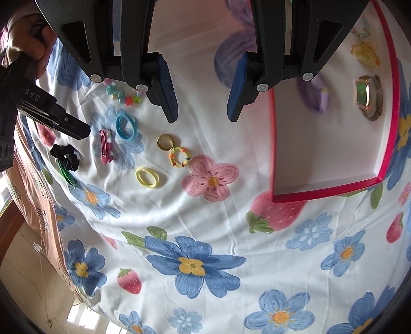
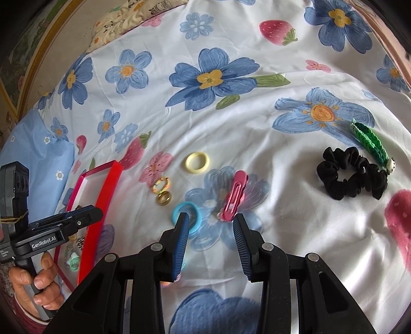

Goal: Organize jewelry
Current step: 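Withdraw both tools from the box back toward the jewelry pile, then grasp the multicolour beaded ring with the left tool while the right tool grasps the pink hair clip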

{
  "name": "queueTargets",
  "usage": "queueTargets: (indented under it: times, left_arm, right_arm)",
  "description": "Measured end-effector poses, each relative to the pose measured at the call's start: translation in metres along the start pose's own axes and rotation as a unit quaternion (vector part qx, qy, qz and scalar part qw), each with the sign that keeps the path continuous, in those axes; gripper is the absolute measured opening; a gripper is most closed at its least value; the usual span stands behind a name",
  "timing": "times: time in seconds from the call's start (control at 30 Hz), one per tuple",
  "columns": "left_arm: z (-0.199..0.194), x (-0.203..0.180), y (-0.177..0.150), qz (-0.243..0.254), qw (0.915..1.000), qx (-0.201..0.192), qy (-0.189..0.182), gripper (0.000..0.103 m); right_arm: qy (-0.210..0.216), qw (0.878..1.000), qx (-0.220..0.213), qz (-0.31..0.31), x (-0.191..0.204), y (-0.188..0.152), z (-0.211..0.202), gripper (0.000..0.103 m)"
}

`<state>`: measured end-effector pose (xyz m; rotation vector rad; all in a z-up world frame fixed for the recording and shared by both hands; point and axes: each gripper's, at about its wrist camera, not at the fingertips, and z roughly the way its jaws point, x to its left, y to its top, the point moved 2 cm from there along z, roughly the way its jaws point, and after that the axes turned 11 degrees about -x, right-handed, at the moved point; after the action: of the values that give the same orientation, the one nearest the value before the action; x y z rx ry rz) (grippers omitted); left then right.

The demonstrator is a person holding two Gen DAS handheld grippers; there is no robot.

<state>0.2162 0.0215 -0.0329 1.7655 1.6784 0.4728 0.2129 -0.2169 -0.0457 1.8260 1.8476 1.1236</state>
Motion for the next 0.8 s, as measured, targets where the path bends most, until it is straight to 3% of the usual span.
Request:
queueTargets:
  times: [0.67,0.8]
  left_arm:
    - [0.116,-0.027,0.027,0.004,0.9988,0.048,-0.002,0.04]
    - [0.129,-0.029,0.029,0.012,0.9987,0.049,0.0,0.039]
  right_arm:
    - [-0.02,1.0,0.018,-0.007,-0.019,0.008,0.041,0.038]
    - [-0.024,0.999,0.019,-0.01,-0.019,0.006,0.044,0.034]
